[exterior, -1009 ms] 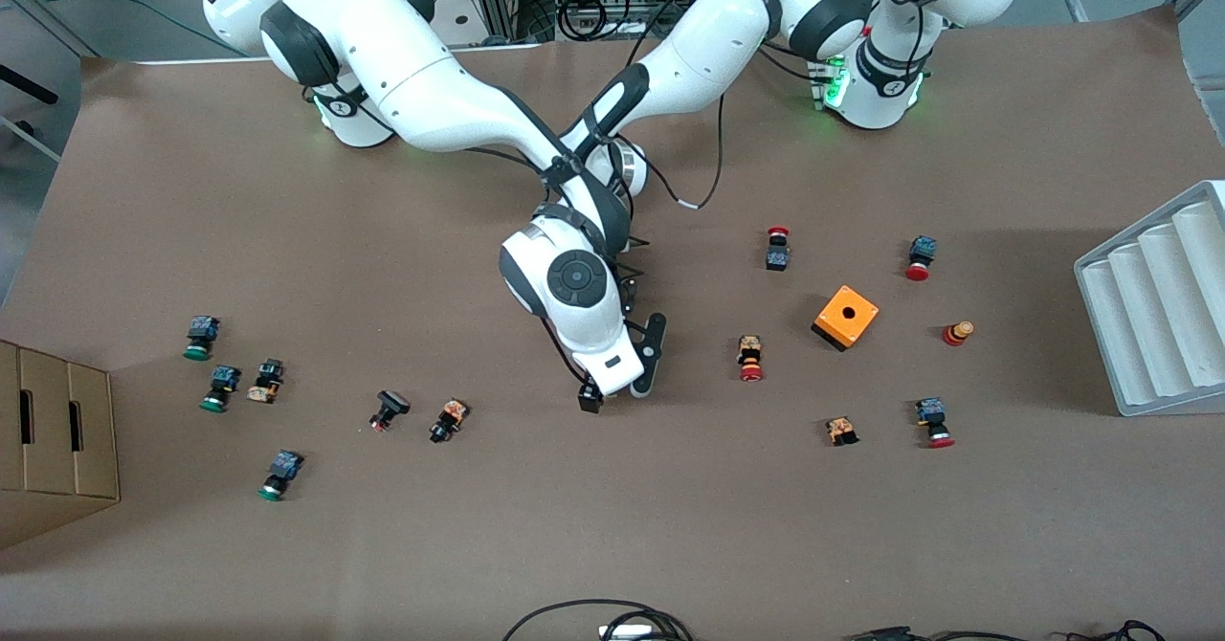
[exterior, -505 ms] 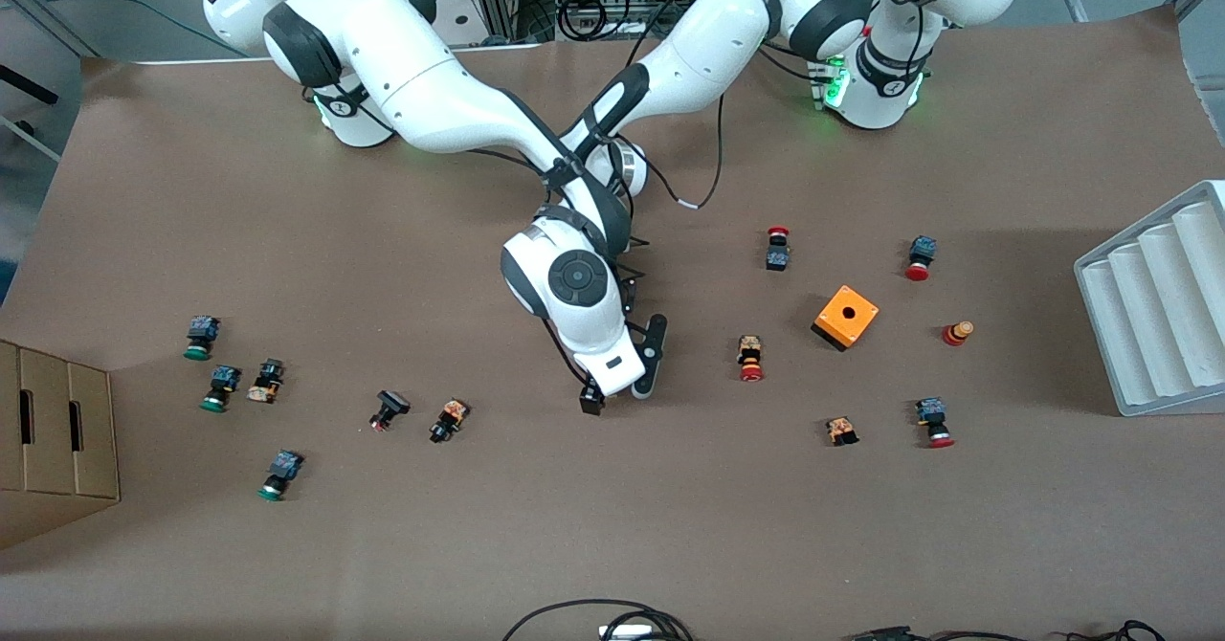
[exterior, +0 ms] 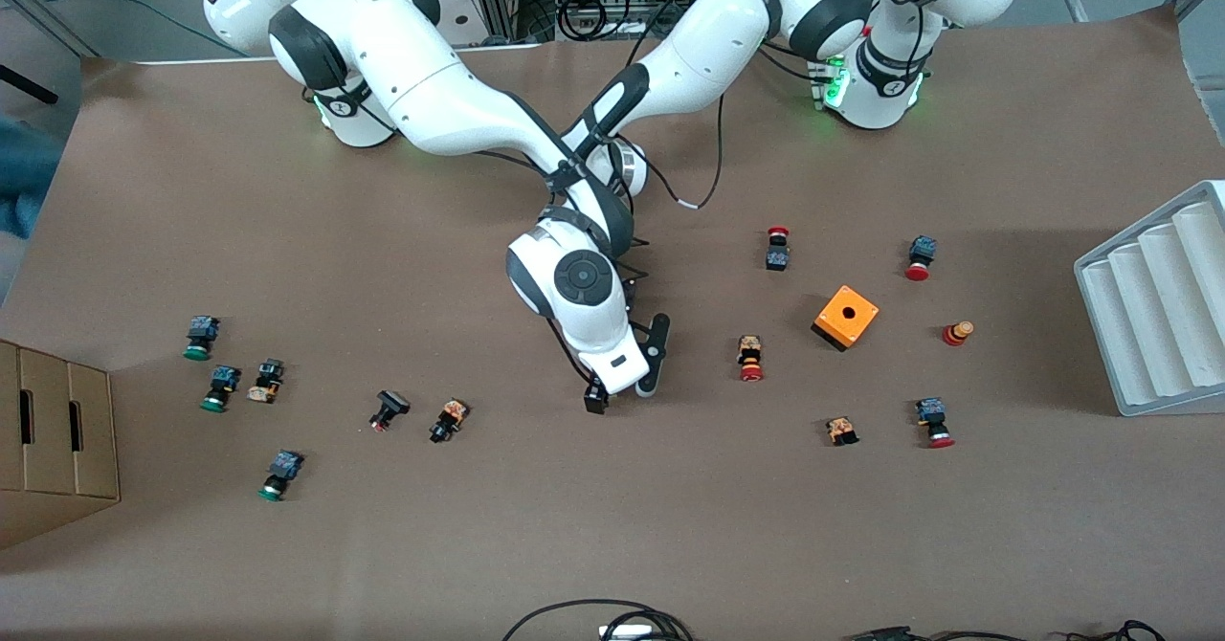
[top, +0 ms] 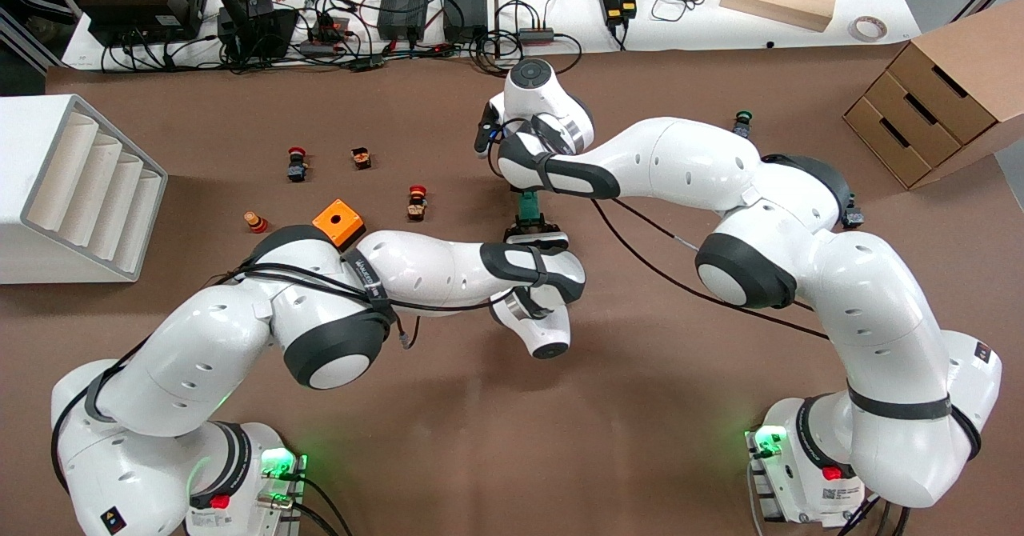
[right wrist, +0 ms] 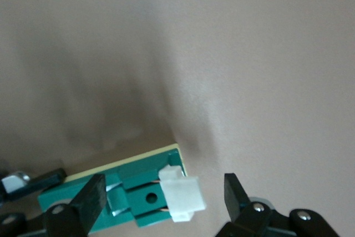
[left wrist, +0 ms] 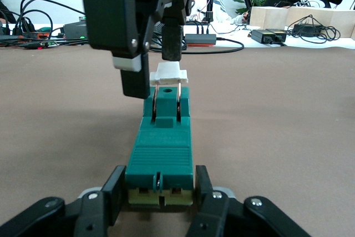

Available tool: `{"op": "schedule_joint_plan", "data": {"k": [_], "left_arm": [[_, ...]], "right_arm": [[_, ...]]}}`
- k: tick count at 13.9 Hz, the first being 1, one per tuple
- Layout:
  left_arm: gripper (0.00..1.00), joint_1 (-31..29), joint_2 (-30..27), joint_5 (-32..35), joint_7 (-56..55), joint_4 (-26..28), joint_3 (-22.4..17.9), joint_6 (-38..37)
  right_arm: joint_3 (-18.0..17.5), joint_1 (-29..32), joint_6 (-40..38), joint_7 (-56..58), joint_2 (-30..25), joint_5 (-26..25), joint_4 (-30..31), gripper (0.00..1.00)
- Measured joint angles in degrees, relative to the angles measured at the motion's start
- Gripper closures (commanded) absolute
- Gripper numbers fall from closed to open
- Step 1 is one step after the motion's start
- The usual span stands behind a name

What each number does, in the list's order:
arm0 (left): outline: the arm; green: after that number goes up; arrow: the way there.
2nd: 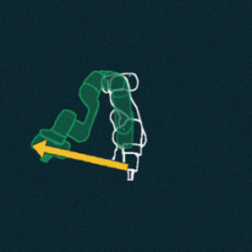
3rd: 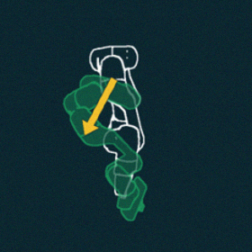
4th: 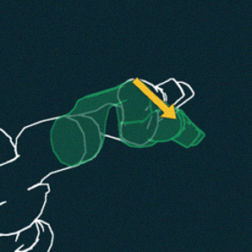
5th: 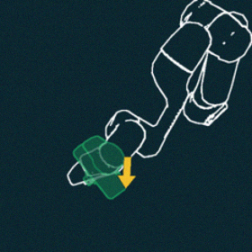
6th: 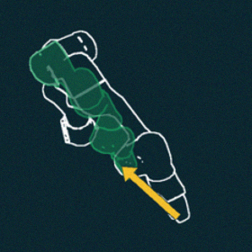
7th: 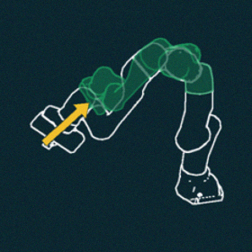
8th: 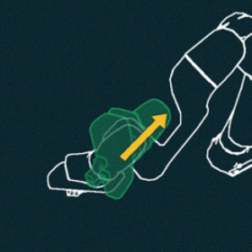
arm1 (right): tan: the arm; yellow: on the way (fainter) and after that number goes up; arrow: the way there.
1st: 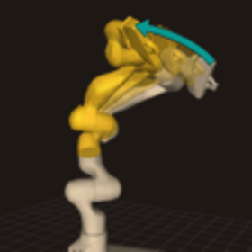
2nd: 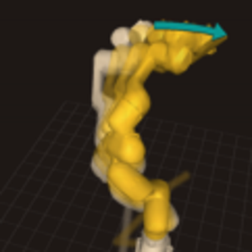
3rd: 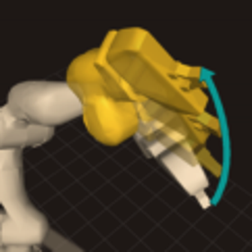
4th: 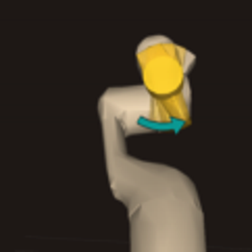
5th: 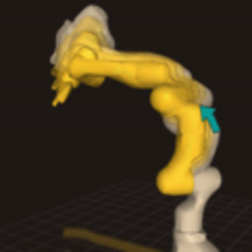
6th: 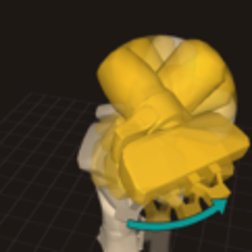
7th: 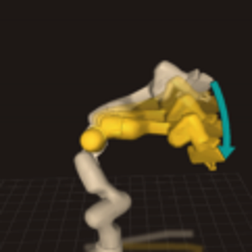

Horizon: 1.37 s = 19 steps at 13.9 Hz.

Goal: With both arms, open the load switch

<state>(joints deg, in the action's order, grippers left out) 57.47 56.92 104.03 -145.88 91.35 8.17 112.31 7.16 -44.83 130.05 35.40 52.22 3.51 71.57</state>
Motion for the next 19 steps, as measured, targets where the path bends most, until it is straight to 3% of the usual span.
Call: {"op": "schedule_joint_plan", "data": {"k": [14,19], "left_arm": [[0.43,0.00,0.00,0.00,-0.01,0.00,0.00,0.00],[0.43,0.00,0.00,0.00,-0.03,0.00,0.00,0.00]], "right_arm": [[0.32,-0.75,-0.62,0.02,0.26,0.00,-0.06,0.07],[0.43,-1.08,-1.24,0.12,0.27,0.00,-0.06,0.15]]}}
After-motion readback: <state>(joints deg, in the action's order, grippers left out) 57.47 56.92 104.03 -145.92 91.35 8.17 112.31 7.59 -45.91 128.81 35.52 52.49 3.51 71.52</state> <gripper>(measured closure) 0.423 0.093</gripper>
